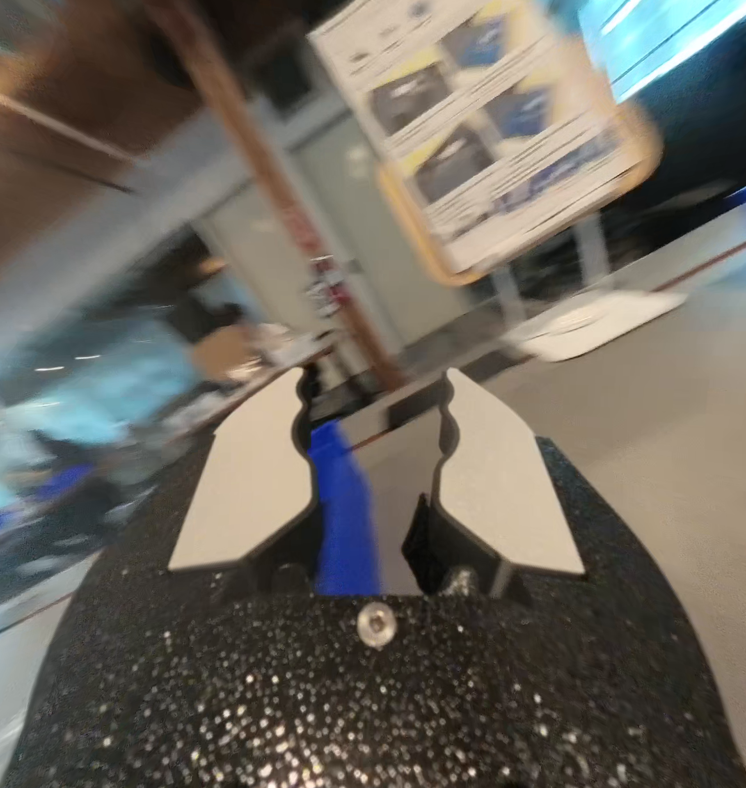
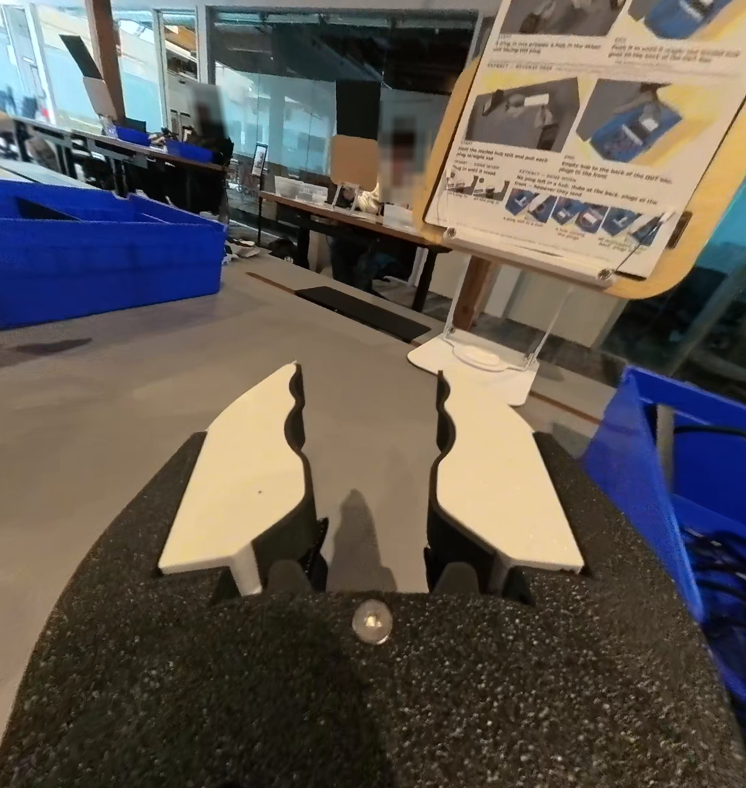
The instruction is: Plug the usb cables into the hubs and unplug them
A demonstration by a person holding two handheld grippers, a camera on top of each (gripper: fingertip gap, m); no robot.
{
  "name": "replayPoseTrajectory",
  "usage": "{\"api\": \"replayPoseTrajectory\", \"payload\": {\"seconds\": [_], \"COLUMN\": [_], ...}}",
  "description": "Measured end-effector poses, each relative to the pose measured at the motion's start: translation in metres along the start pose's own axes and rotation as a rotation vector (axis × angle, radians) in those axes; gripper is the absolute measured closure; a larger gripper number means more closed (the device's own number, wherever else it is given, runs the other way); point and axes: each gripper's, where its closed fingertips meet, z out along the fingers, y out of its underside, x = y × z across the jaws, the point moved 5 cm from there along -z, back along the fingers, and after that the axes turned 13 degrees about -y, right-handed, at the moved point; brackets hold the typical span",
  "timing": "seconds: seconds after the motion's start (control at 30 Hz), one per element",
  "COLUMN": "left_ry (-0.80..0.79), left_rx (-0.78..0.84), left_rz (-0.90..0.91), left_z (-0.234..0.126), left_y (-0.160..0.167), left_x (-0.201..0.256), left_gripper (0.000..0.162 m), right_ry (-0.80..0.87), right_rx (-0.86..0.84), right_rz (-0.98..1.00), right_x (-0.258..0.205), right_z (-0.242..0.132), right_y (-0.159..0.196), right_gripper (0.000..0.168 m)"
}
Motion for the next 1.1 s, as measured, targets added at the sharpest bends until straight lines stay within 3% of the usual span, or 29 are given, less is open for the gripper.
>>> {"api": "replayPoseTrajectory", "payload": {"seconds": [0.1,0.3,0.43,0.6,0.73,0.83,0.93,1.0,1.1], "left_ry": [-0.060,-0.002,0.068,0.088,0.115,0.097,0.092,0.079,0.145], "left_rx": [-0.152,-0.496,-0.619,-0.735,-0.823,-0.834,-0.827,-0.830,-0.783], "left_rz": [0.050,-0.030,0.037,0.066,0.208,0.292,0.249,0.174,0.098], "left_z": [0.008,0.031,0.038,0.039,0.038,0.037,0.037,0.038,0.035], "left_y": [0.023,0.088,0.110,0.122,0.134,0.141,0.141,0.141,0.143], "left_x": [-0.032,-0.053,-0.043,-0.034,-0.026,-0.023,-0.023,-0.027,-0.034], "left_gripper": [0.095,0.082,0.092,0.120,0.140,0.136,0.141,0.152,0.157], "right_ry": [-0.012,-0.026,-0.024,-0.034,-0.059,-0.070,-0.065,-0.059,-0.063], "right_rx": [-0.002,-0.024,-0.004,0.028,0.043,0.051,0.079,0.088,0.097], "right_rz": [0.010,0.010,0.058,0.163,0.233,0.266,0.292,0.310,0.329], "right_x": [-0.002,-0.004,-0.003,0.001,0.001,0.002,0.003,0.005,0.007], "right_z": [0.001,0.002,0.001,0.000,0.000,-0.002,-0.005,-0.006,-0.008], "right_y": [0.000,0.002,0.001,0.001,0.002,0.002,0.000,0.000,0.000], "right_gripper": [0.110,0.111,0.111,0.108,0.103,0.101,0.101,0.101,0.102]}}
